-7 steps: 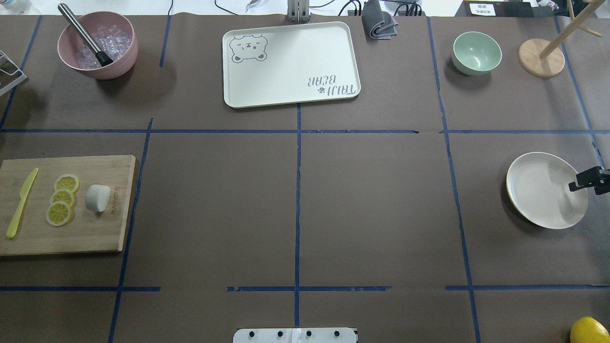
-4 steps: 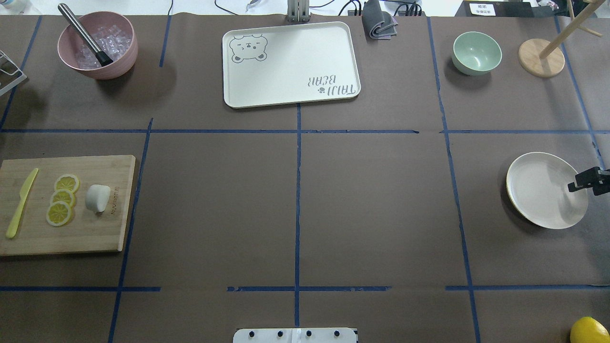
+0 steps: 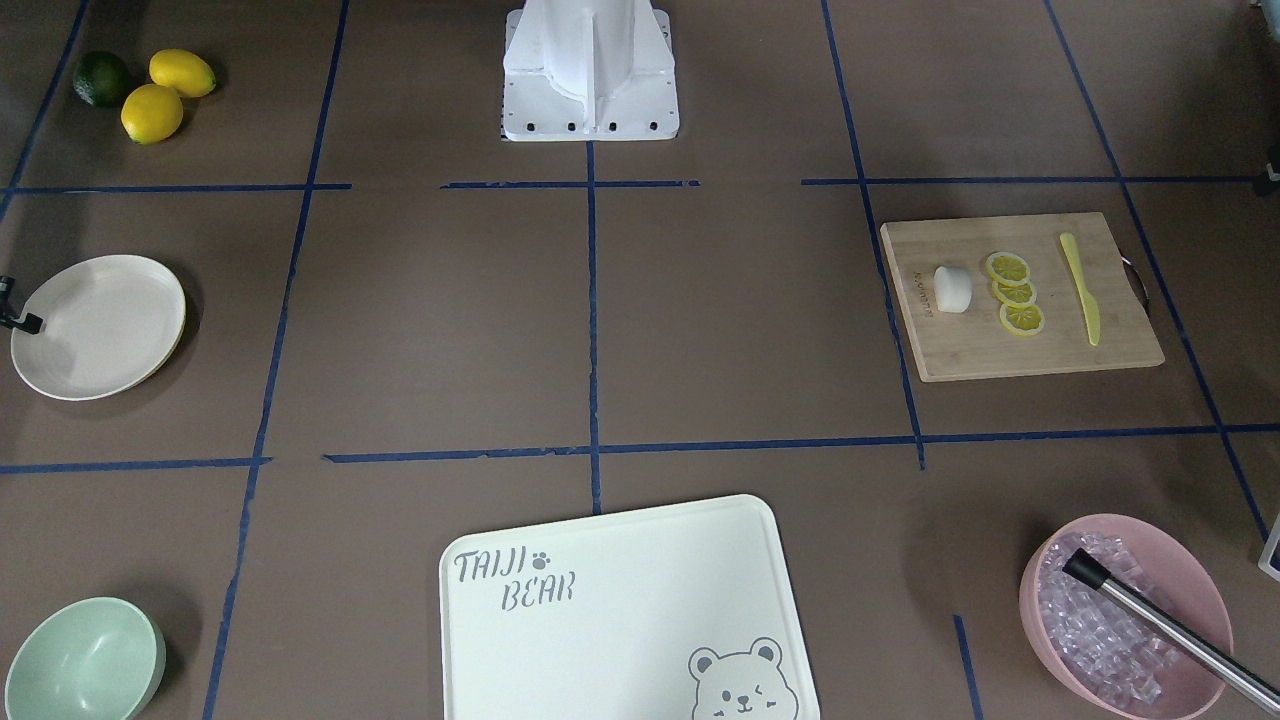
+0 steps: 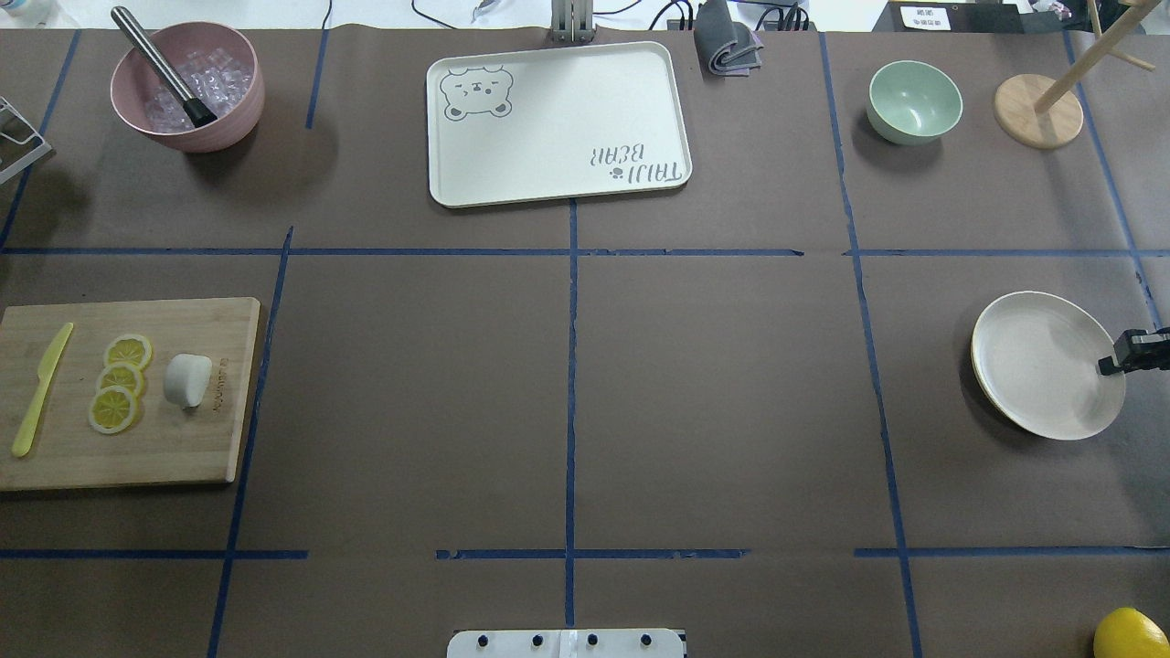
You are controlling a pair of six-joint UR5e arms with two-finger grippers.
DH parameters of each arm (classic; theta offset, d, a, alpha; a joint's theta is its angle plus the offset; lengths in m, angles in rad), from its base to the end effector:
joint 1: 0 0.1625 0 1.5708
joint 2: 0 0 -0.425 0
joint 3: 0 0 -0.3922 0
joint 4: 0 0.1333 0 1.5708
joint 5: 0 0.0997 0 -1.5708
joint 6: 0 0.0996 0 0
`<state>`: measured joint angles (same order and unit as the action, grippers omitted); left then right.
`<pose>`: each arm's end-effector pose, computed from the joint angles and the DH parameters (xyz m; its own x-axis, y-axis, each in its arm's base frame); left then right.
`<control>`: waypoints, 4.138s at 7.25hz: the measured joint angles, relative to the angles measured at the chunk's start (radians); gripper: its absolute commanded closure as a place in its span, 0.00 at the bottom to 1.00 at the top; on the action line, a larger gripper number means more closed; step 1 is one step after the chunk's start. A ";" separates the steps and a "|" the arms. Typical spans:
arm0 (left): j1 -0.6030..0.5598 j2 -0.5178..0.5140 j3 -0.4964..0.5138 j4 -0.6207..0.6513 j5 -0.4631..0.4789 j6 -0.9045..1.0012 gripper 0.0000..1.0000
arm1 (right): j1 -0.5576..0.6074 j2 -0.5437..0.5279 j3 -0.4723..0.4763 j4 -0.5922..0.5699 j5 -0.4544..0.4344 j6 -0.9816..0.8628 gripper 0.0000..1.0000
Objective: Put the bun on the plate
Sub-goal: 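Reach the right gripper to the rim of the white plate and grip it, then drag the white plate with the right gripper toward the table center, then release the plate and withdraw the right gripper while the left gripper reaches toward the bun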
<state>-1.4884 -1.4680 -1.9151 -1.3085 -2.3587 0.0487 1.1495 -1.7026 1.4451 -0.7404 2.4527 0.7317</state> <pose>-0.0266 -0.4391 0.5638 0.6993 0.0918 -0.7089 -0.1165 0.9931 0.0137 -0.1291 -0.4260 0.6829 0.5339 0.0348 0.8448 -0.0176 0.9994 -0.0301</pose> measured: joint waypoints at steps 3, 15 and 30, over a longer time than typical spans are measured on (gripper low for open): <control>0.000 0.000 -0.004 -0.001 -0.001 0.000 0.00 | -0.050 0.087 0.154 0.004 0.031 0.201 1.00; 0.000 0.002 0.002 -0.037 -0.008 -0.001 0.00 | -0.575 0.650 -0.006 -0.029 -0.370 0.792 0.51; 0.670 -0.131 0.097 -0.618 0.247 -0.822 0.01 | 0.104 0.193 0.216 -0.452 -0.070 -0.223 0.00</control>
<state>-0.8184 -1.5989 -1.8186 -1.9262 -2.1115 -0.7734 1.2532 -1.5101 1.6608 -1.1927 2.3824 0.5090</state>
